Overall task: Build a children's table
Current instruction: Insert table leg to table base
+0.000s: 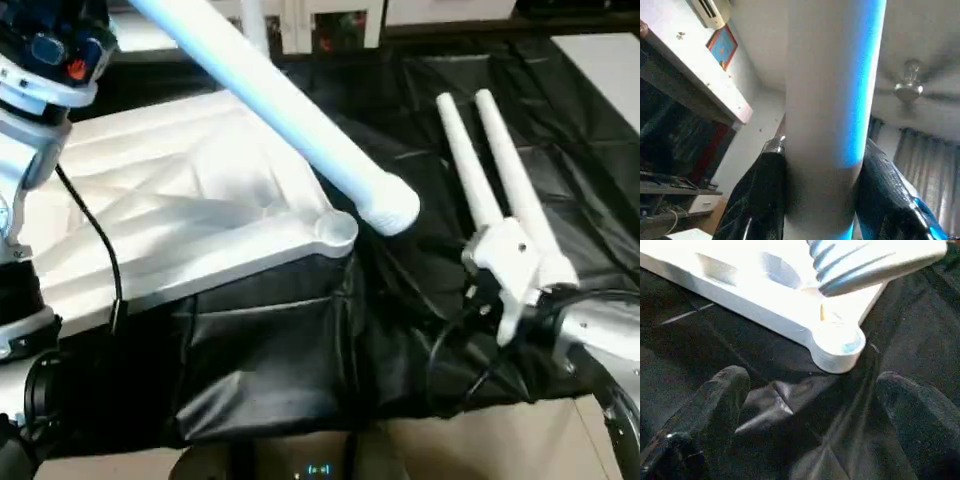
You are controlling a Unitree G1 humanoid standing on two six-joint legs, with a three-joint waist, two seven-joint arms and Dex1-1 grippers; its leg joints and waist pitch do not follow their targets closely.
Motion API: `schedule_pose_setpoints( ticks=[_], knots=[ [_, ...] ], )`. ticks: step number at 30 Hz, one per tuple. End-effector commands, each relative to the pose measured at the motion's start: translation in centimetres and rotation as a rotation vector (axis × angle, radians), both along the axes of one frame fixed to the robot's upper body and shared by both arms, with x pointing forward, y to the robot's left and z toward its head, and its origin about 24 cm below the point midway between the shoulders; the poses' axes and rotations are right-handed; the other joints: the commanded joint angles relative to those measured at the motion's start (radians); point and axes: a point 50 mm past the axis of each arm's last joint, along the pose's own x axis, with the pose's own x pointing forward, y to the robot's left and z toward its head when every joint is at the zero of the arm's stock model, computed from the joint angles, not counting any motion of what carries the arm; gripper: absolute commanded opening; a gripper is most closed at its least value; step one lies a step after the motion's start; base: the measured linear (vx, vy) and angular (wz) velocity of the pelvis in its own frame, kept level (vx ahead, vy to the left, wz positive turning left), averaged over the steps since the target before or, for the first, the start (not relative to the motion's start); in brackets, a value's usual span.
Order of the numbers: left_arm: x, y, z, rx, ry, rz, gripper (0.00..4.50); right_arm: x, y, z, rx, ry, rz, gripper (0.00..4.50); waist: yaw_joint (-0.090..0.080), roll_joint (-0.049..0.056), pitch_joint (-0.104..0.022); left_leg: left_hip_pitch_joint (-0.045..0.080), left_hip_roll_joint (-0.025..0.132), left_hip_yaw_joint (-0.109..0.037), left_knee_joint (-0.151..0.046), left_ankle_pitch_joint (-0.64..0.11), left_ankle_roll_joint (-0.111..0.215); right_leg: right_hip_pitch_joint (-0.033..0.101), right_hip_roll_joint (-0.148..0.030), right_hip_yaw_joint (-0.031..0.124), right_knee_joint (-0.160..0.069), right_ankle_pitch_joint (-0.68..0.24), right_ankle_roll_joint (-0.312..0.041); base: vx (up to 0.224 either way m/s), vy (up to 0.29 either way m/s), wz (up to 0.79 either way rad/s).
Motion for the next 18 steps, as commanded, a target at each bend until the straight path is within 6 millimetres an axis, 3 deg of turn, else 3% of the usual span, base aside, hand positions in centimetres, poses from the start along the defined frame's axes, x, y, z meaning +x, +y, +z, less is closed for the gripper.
schedule_pose_setpoints(
  ticks=[1,6,10,12,16,18],
  knots=[
    [-0.6,0.3,1.0,-0.006,-0.046,-0.042,1.56,-0.4,0.6,0.1,0.003,0.000,0.024,4.50,0.003,-0.009,-0.069,0.025,0.004,-0.003,-0.071,-0.199,0.074,0.062,-0.010,0.009,-0.070,-0.325,-0.167,0.000,0.000,0.00],
    [-0.7,0.4,1.4,-0.027,-0.053,-0.081,1.56,-0.6,1.0,0.2,0.000,-0.004,0.031,4.50,0.005,-0.009,-0.072,0.021,0.004,0.000,-0.066,-0.092,0.116,0.071,-0.010,0.008,-0.053,-0.138,-0.233,0.000,0.000,0.00],
    [-0.8,0.3,1.4,-0.027,-0.052,-0.093,1.56,-1.0,1.4,0.2,-0.002,-0.002,0.059,4.50,0.006,-0.010,-0.073,0.021,0.004,0.002,-0.064,-0.054,0.141,0.079,-0.013,0.010,-0.047,-0.066,-0.258,0.000,0.000,0.00],
    [-0.8,0.3,1.4,-0.025,-0.048,-0.092,1.56,-1.2,1.6,0.2,-0.026,-0.011,0.076,4.50,0.007,-0.011,-0.071,0.021,0.005,0.003,-0.064,-0.054,0.146,0.080,-0.015,0.010,-0.046,-0.068,-0.261,0.000,0.000,0.00],
    [-0.5,0.3,1.2,-0.031,-0.037,-0.080,1.56,-1.5,2.7,-0.1,-0.077,-0.047,0.111,4.50,0.006,-0.006,-0.065,0.024,0.008,0.004,-0.069,-0.108,0.121,0.077,-0.018,0.010,-0.055,-0.164,-0.238,0.000,0.000,0.00],
    [-0.4,0.3,1.1,-0.037,-0.033,-0.072,1.56,-1.6,3.4,-0.1,-0.079,-0.068,0.126,4.50,0.005,-0.008,-0.064,0.023,0.008,0.003,-0.072,-0.125,0.109,0.077,-0.019,0.010,-0.057,-0.203,-0.223,0.000,0.000,0.00]
  ],
)
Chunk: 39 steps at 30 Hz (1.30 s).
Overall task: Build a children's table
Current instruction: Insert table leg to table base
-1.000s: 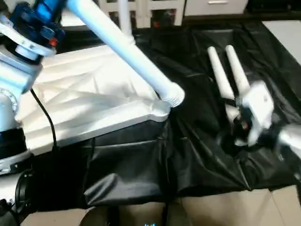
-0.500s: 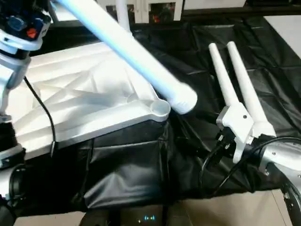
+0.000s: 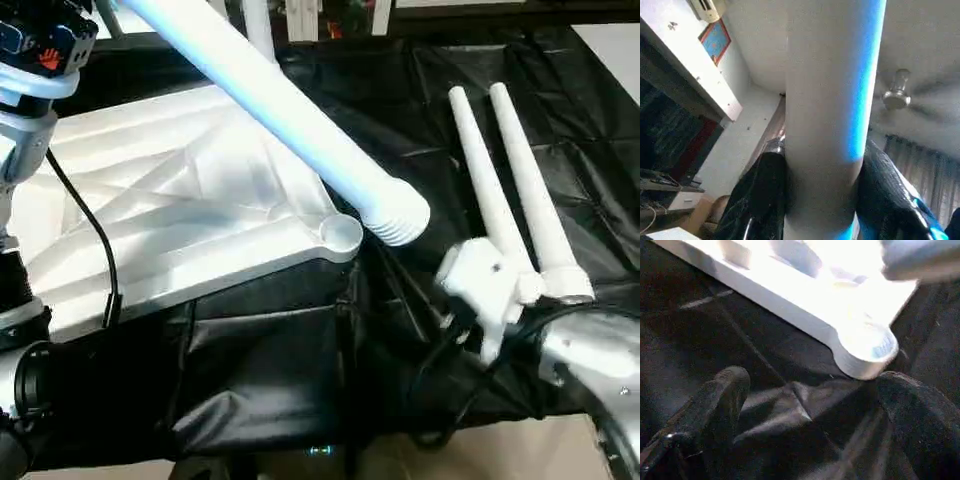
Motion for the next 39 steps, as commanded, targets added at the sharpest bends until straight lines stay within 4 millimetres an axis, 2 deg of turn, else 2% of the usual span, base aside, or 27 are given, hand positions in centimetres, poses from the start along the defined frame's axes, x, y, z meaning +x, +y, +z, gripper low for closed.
schedule_pose_setpoints(
  ticks=[1,4,11,12,17,22,23,24,26,27,31,34,36,38,39],
  knots=[
    [0.0,0.1,0.4,-0.016,-0.016,0.019,1.56,-0.3,1.0,0.2,-0.017,-0.041,0.031,4.50,0.003,-0.013,-0.070,0.020,0.008,-0.004,-0.055,-0.132,0.098,0.078,-0.019,0.011,-0.050,-0.213,-0.216,0.000,0.000,0.00],
    [0.5,0.3,0.5,-0.021,0.000,0.085,1.56,-0.3,1.3,0.0,-0.014,-0.048,0.028,4.50,0.002,-0.011,-0.073,0.023,0.008,-0.004,-0.055,-0.136,0.088,0.077,-0.018,0.012,-0.052,-0.215,-0.199,0.000,0.000,0.00],
    [2.2,0.1,0.5,0.035,0.101,0.265,1.55,-0.3,1.5,-0.2,-0.022,-0.068,0.023,4.50,0.004,-0.009,-0.080,0.022,0.009,-0.005,-0.049,-0.088,0.109,0.081,-0.016,0.012,-0.040,-0.097,-0.230,0.000,0.000,0.00],
    [3.0,0.1,0.3,0.069,0.151,0.344,1.55,-0.1,1.6,-0.2,-0.024,-0.078,0.018,4.50,0.004,-0.010,-0.080,0.021,0.007,-0.004,-0.047,-0.085,0.113,0.083,-0.015,0.012,-0.039,-0.087,-0.230,0.000,0.000,0.00],
    [4.1,-0.1,0.0,0.116,0.241,0.481,1.55,0.5,1.7,0.4,-0.025,-0.142,-0.002,4.50,0.003,-0.011,-0.081,0.020,0.007,-0.006,-0.046,-0.088,0.110,0.083,-0.015,0.012,-0.039,-0.093,-0.226,0.000,0.000,0.00],
    [4.9,-1.1,0.0,0.163,0.317,0.597,1.55,2.9,2.5,2.7,-0.027,-0.370,-0.106,4.50,-0.003,-0.010,-0.083,0.022,0.003,-0.004,-0.044,-0.073,0.094,0.083,-0.013,0.012,-0.036,-0.089,-0.231,0.000,0.000,0.00],
    [4.9,-1.1,0.0,0.163,0.317,0.597,1.55,2.9,2.5,2.7,-0.027,-0.370,-0.106,4.50,-0.002,-0.009,-0.084,0.022,0.004,-0.004,-0.043,-0.068,0.094,0.083,-0.013,0.012,-0.034,-0.083,-0.233,0.000,0.000,0.00],
    [5.0,-1.3,0.1,0.161,0.329,0.614,1.55,3.4,2.9,3.2,-0.018,-0.426,-0.131,4.50,-0.001,-0.011,-0.086,0.022,0.003,-0.003,-0.042,-0.061,0.098,0.085,-0.012,0.013,-0.033,-0.063,-0.237,0.000,0.000,0.00],
    [4.9,-1.8,0.3,0.161,0.337,0.644,1.55,4.4,3.6,3.9,-0.002,-0.491,-0.173,4.50,-0.003,-0.008,-0.090,0.022,0.002,-0.003,-0.039,-0.033,0.105,0.084,-0.009,0.011,-0.028,-0.021,-0.251,0.000,0.000,0.00],
    [4.9,-1.9,0.4,0.158,0.341,0.647,1.55,4.8,3.7,4.1,-0.004,-0.513,-0.196,4.50,-0.004,-0.014,-0.093,0.021,0.000,-0.003,-0.038,-0.015,0.105,0.087,-0.009,0.011,-0.025,0.000,-0.258,0.000,0.000,0.00],
    [4.5,-2.5,0.8,0.130,0.360,0.642,1.55,6.7,4.2,4.2,0.027,-0.513,-0.272,4.50,-0.001,-0.007,-0.097,0.020,-0.001,-0.001,-0.035,0.011,0.122,0.089,-0.008,0.012,-0.019,0.052,-0.288,0.000,0.000,0.00],
    [4.0,-3.3,1.5,0.111,0.356,0.621,1.55,8.1,4.8,4.9,0.020,-0.558,-0.308,4.50,-0.001,-0.011,-0.101,0.021,0.000,0.000,-0.032,0.010,0.127,0.091,-0.008,0.012,-0.016,0.059,-0.305,0.000,0.000,0.00],
    [3.9,-3.4,1.6,0.109,0.355,0.616,1.55,8.3,4.9,5.0,0.013,-0.572,-0.315,4.50,0.001,-0.011,-0.099,0.021,0.001,0.001,-0.032,0.001,0.130,0.091,-0.008,0.013,-0.018,0.044,-0.303,0.000,0.000,0.00],
    [3.4,-4.2,1.8,0.105,0.355,0.593,1.55,9.6,5.3,5.7,-0.013,-0.625,-0.339,4.50,0.001,-0.009,-0.103,0.022,0.001,0.001,-0.029,0.008,0.128,0.090,-0.008,0.013,-0.014,0.047,-0.302,0.000,0.000,0.00],
    [3.2,-4.7,1.8,0.106,0.355,0.572,1.55,10.3,5.8,6.0,-0.027,-0.646,-0.334,4.50,-0.002,-0.011,-0.101,0.018,-0.001,0.001,-0.028,0.001,0.122,0.091,-0.009,0.012,-0.014,0.035,-0.307,0.000,0.000,0.00]
  ],
)
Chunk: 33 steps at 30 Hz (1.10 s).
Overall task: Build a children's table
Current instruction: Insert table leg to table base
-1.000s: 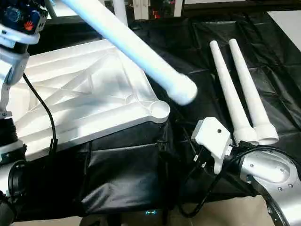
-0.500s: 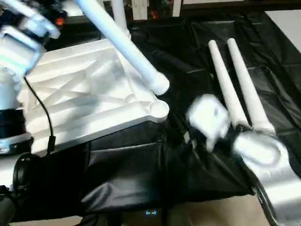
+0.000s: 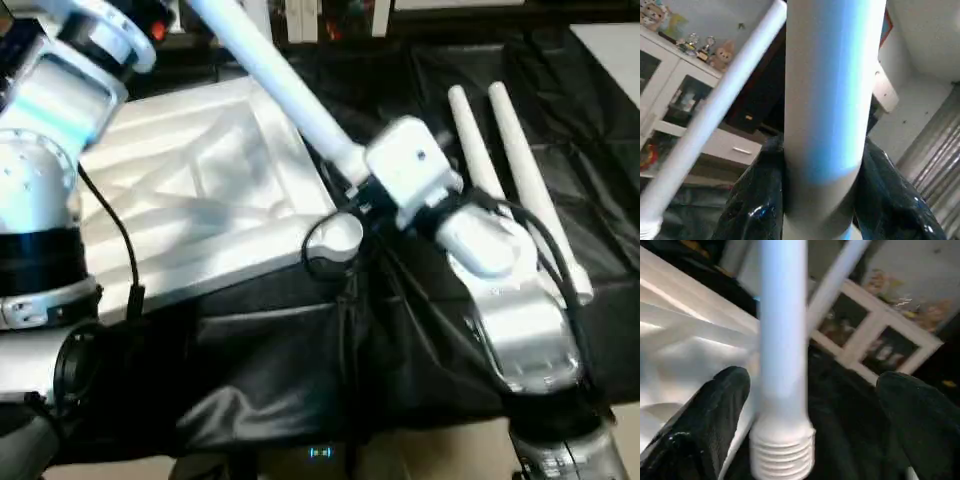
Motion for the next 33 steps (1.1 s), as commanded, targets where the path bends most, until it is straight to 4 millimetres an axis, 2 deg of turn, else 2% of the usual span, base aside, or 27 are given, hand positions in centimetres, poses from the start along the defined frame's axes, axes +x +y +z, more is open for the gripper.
schedule_pose_setpoints(
  ticks=[1,3,4,7,10,13,17,18,20,22,27,29,32,33],
  knots=[
    [-1.1,-1.2,1.1,-0.001,-0.044,-0.049,1.55,0.8,0.9,0.3,-0.033,-0.034,0.014,4.50,0.001,-0.013,-0.097,0.021,0.000,0.002,-0.042,-0.034,0.115,0.089,-0.010,0.013,-0.030,-0.010,-0.307,0.000,0.000,0.00],
    [-1.2,-1.4,1.1,-0.001,-0.044,-0.052,1.55,1.0,1.1,0.4,-0.036,-0.034,0.021,4.50,0.002,-0.013,-0.095,0.022,0.002,0.002,-0.043,-0.080,0.106,0.088,-0.012,0.014,-0.032,-0.073,-0.295,0.000,0.000,0.00],
    [-1.3,-1.8,1.0,-0.001,-0.044,-0.062,1.55,1.5,1.9,0.4,-0.056,-0.025,0.047,4.50,0.003,-0.017,-0.097,0.023,0.003,0.002,-0.044,-0.092,0.103,0.087,-0.012,0.015,-0.034,-0.089,-0.285,0.000,0.000,0.00],
    [-1.4,-2.0,0.8,0.002,-0.043,-0.066,1.55,2.1,2.8,0.3,-0.069,-0.005,0.074,4.50,0.001,-0.015,-0.098,0.022,0.003,0.000,-0.043,-0.096,0.099,0.085,-0.010,0.014,-0.033,-0.102,-0.280,0.000,0.000,0.00],
    [-1.6,-2.1,0.7,0.011,-0.045,-0.071,1.55,2.4,3.3,0.4,-0.068,-0.003,0.083,4.50,0.000,-0.016,-0.100,0.021,0.001,0.000,-0.041,-0.075,0.102,0.086,-0.008,0.014,-0.030,-0.070,-0.277,0.000,0.000,0.00],
    [-1.7,-2.0,0.7,0.018,-0.047,-0.064,1.55,2.9,3.9,0.7,-0.063,-0.002,0.086,4.50,-0.001,-0.015,-0.103,0.019,0.001,0.000,-0.038,-0.047,0.119,0.086,-0.007,0.014,-0.025,-0.022,-0.296,0.000,0.000,0.00],
    [-1.7,-1.9,0.8,0.040,-0.061,-0.046,1.55,3.1,4.1,0.7,-0.062,0.006,0.082,4.50,0.001,-0.016,-0.105,0.020,0.001,0.000,-0.037,-0.030,0.132,0.087,-0.007,0.014,-0.022,0.003,-0.303,0.000,0.000,0.00],
    [-1.7,-2.0,0.8,0.041,-0.062,-0.047,1.55,3.1,4.1,0.6,-0.059,0.014,0.085,4.21,0.002,-0.015,-0.105,0.021,0.002,0.000,-0.037,-0.026,0.136,0.087,-0.007,0.014,-0.022,0.008,-0.303,0.000,0.000,0.00],
    [-1.7,-2.0,0.9,0.043,-0.066,-0.048,1.55,3.1,4.1,0.5,-0.054,0.025,0.089,4.14,0.004,-0.011,-0.105,0.021,0.002,0.000,-0.036,-0.016,0.140,0.086,-0.007,0.014,-0.019,0.022,-0.308,0.000,0.000,0.00],
    [-1.8,-2.2,1.1,0.054,-0.077,-0.046,1.55,3.2,4.1,0.5,-0.053,0.029,0.089,3.91,0.004,-0.013,-0.104,0.020,0.003,0.000,-0.036,-0.024,0.139,0.087,-0.007,0.013,-0.021,0.014,-0.310,0.000,0.000,0.00],
    [-1.9,-2.5,1.2,0.101,-0.114,-0.039,1.55,3.2,4.3,0.5,-0.043,0.051,0.077,3.59,0.003,-0.012,-0.103,0.020,0.003,-0.001,-0.038,-0.048,0.129,0.087,-0.010,0.014,-0.024,-0.023,-0.304,0.000,0.000,0.00],
    [-2.0,-2.6,1.3,0.119,-0.126,-0.033,1.55,3.1,4.4,0.5,-0.043,0.059,0.074,3.35,0.003,-0.012,-0.103,0.020,0.003,-0.001,-0.038,-0.046,0.127,0.087,-0.009,0.013,-0.024,-0.022,-0.302,0.000,0.000,0.00],
    [-2.0,-2.6,1.3,0.150,-0.148,-0.023,1.55,3.0,4.6,0.3,-0.039,0.088,0.066,3.22,0.003,-0.009,-0.103,0.021,0.003,-0.002,-0.038,-0.036,0.123,0.087,-0.008,0.014,-0.022,-0.006,-0.303,0.000,0.000,0.00],
    [-2.0,-2.5,1.3,0.161,-0.156,-0.018,1.55,3.0,4.6,0.1,-0.037,0.105,0.062,3.00,0.003,-0.009,-0.104,0.021,0.003,-0.002,-0.038,-0.032,0.121,0.087,-0.008,0.014,-0.020,0.003,-0.306,0.000,0.000,0.00]
  ],
)
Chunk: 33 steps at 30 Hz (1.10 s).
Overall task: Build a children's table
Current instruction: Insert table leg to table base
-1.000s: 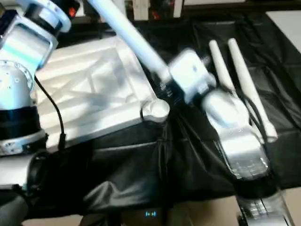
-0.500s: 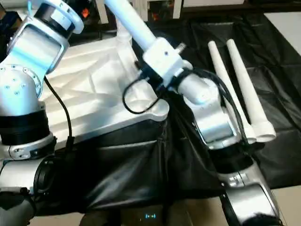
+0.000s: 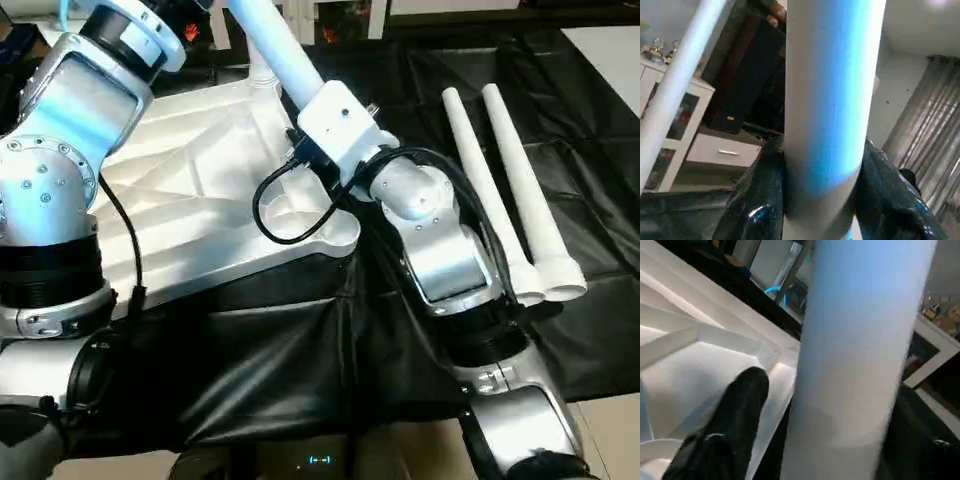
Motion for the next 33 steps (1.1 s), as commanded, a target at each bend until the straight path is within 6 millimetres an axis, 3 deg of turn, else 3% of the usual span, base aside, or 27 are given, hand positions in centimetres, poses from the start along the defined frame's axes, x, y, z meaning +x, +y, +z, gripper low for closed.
schedule_pose_setpoints(
  ticks=[1,11,19,30,32,33],
  knots=[
    [-0.7,0.0,0.9,0.017,-0.067,0.004,1.55,-0.4,0.4,0.3,0.003,0.000,0.018,2.92,0.002,-0.009,-0.104,0.024,0.002,-0.001,-0.049,-0.033,0.119,0.088,-0.009,0.014,-0.030,0.004,-0.305,0.000,0.000,0.00],
    [-1.1,0.0,0.9,0.031,-0.099,-0.029,1.55,-0.4,0.3,-0.5,0.030,0.081,0.002,2.89,0.003,-0.008,-0.104,0.025,0.002,-0.001,-0.050,-0.039,0.108,0.088,-0.010,0.015,-0.029,0.011,-0.311,0.000,0.000,0.00],
    [-2.0,-0.4,1.4,0.046,-0.159,-0.058,1.55,-0.4,0.3,-0.9,0.063,0.142,-0.003,2.10,0.004,-0.009,-0.105,0.024,0.002,-0.001,-0.050,-0.038,0.108,0.089,-0.010,0.016,-0.028,0.010,-0.313,0.000,0.000,0.00],
    [-2.0,-0.3,1.4,0.077,-0.191,-0.031,1.55,-0.4,0.1,-1.3,0.062,0.170,-0.038,2.06,0.006,-0.005,-0.108,0.026,0.002,-0.002,-0.050,-0.051,0.088,0.089,-0.010,0.016,-0.030,-0.010,-0.299,0.000,0.000,0.00],
    [-2.0,-0.2,1.4,0.081,-0.194,-0.025,1.55,-0.4,0.1,-1.3,0.064,0.172,-0.037,2.57,0.006,-0.006,-0.109,0.026,0.002,-0.002,-0.050,-0.042,0.091,0.089,-0.009,0.016,-0.028,0.005,-0.302,0.000,0.000,0.00],
    [-2.0,-0.2,1.4,0.088,-0.198,-0.023,1.55,-0.5,0.1,-1.3,0.071,0.176,-0.037,2.57,0.006,-0.006,-0.110,0.025,0.001,-0.002,-0.049,-0.036,0.093,0.090,-0.010,0.016,-0.027,0.015,-0.306,0.000,0.000,0.00]
  ],
)
